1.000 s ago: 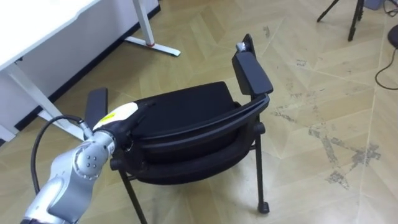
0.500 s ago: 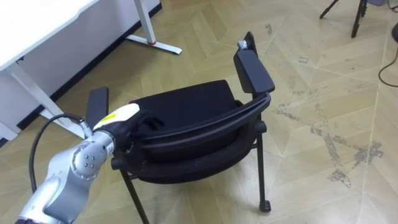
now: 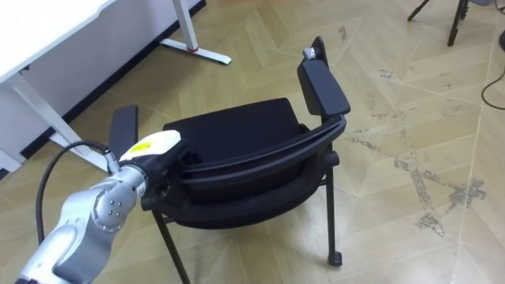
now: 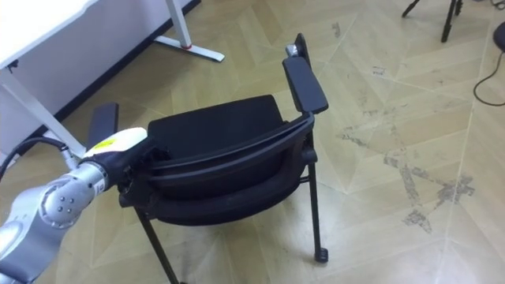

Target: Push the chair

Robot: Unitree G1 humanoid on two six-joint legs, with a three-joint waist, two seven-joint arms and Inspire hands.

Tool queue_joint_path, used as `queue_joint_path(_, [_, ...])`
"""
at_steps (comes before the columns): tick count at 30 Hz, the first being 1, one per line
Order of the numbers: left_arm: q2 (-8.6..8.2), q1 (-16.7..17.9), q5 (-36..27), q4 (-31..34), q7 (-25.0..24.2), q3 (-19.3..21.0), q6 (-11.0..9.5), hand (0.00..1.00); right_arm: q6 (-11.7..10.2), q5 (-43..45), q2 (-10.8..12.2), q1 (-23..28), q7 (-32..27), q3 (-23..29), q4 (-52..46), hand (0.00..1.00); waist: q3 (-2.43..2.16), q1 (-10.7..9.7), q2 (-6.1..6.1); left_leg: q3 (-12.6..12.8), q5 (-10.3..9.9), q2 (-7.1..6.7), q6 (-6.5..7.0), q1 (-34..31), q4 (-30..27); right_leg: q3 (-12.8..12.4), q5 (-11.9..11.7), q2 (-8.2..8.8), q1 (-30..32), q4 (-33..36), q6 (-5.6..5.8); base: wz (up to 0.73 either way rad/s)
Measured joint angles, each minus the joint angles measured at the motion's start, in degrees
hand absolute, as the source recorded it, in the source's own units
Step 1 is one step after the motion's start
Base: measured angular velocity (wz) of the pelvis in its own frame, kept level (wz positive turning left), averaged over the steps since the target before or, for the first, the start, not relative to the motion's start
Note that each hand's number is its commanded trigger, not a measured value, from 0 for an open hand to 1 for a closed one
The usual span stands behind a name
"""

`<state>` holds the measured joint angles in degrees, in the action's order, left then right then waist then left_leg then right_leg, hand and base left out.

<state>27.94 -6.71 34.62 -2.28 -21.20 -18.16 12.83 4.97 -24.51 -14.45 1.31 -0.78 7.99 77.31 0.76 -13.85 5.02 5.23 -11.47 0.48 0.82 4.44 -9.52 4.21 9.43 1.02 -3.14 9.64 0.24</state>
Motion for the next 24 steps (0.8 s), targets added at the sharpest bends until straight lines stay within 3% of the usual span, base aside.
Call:
queue_joint_path(11, [-0.44,0.1,0.1,-0.9,2.2,0.0,0.0,1.0,-0.1,-0.8,0.0,0.0,-2.9,2.7,0.2,0.0,0.01,-0.2,-0.01,-0.1,0.0,-0.04,0.0,0.2,-0.2,-0.4,0.0,0.02,0.1,0.1,0.0,0.0])
queue_joint_path(16, [-0.27,0.1,-0.2,-1.0,3.3,0.0,0.9,1.0,0.0,-0.7,-0.4,0.3,-8.8,10.3,-0.4,0.0,-0.05,-1.9,0.03,-0.6,0.0,-0.28,0.0,-0.8,-0.7,0.3,0.1,0.34,0.3,0.1,0.09,0.07])
queue_joint_path(20, [-0.21,0.1,-0.8,-1.5,4.4,0.0,1.3,1.0,-0.2,-0.5,-1.5,0.5,-14.0,12.3,-2.3,0.0,-0.41,-2.6,0.17,-0.6,0.0,-0.45,0.0,-0.7,-1.0,0.3,0.1,0.53,0.3,0.1,0.16,0.01])
queue_joint_path(24, [-0.12,0.1,-1.1,-1.7,5.6,0.0,2.1,1.0,-0.3,0.3,-2.9,1.2,-19.6,14.3,-8.8,0.0,-0.46,-2.6,-0.15,1.0,0.0,-0.35,0.0,-0.8,-0.9,-0.7,0.1,0.49,1.2,0.6,0.25,-0.12])
